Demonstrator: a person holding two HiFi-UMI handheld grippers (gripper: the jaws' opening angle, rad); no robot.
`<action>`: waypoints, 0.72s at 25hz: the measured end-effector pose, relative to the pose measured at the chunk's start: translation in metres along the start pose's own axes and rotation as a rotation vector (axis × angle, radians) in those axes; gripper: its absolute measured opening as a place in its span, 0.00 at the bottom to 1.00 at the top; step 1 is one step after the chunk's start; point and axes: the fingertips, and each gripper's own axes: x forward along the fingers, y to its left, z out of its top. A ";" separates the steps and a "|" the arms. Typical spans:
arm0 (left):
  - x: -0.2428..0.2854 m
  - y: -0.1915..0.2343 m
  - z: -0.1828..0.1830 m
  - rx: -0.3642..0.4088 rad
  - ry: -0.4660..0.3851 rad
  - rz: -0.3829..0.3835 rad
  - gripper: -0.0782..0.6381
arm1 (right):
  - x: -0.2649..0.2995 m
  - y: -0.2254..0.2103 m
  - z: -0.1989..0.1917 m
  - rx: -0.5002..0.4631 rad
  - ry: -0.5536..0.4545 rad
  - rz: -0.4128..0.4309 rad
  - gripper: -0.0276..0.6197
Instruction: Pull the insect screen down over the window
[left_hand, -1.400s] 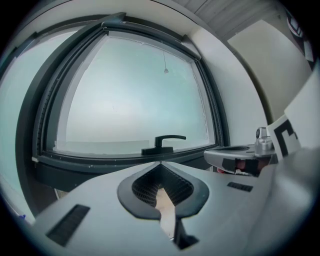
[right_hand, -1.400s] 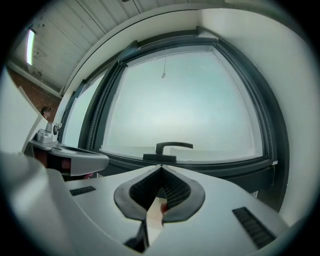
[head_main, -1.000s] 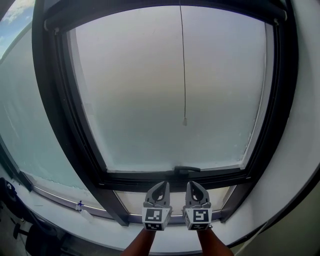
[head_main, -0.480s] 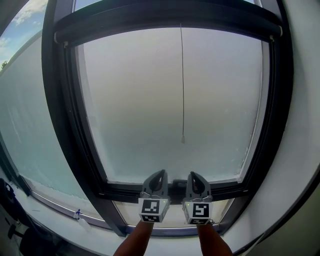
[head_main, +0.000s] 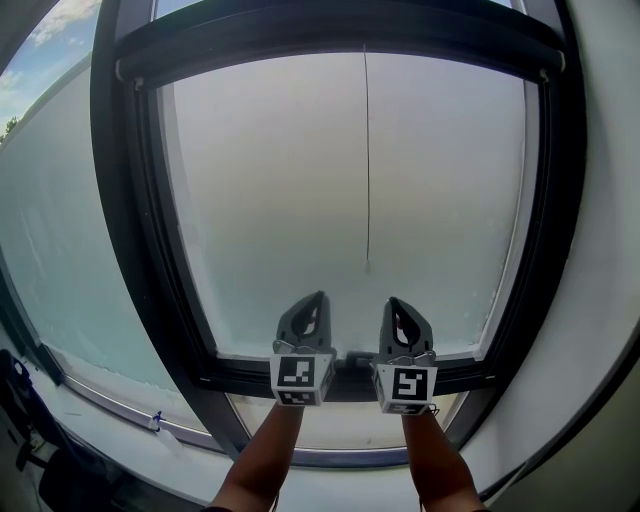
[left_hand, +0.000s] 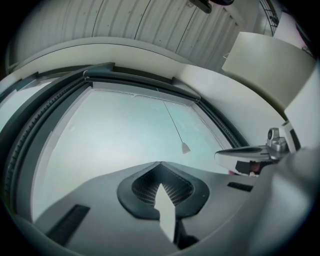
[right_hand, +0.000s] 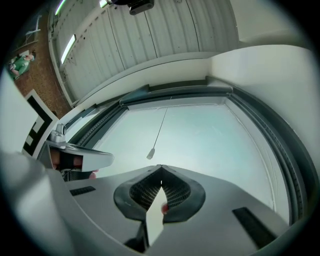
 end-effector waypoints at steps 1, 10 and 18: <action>0.003 0.002 0.002 0.022 -0.002 -0.001 0.10 | 0.002 -0.002 0.007 -0.009 -0.019 -0.005 0.05; 0.030 0.024 0.041 0.069 -0.040 0.015 0.10 | 0.031 -0.015 0.056 -0.074 -0.076 0.025 0.05; 0.041 0.039 0.075 0.031 -0.084 0.043 0.10 | 0.056 -0.024 0.074 -0.051 -0.044 0.042 0.05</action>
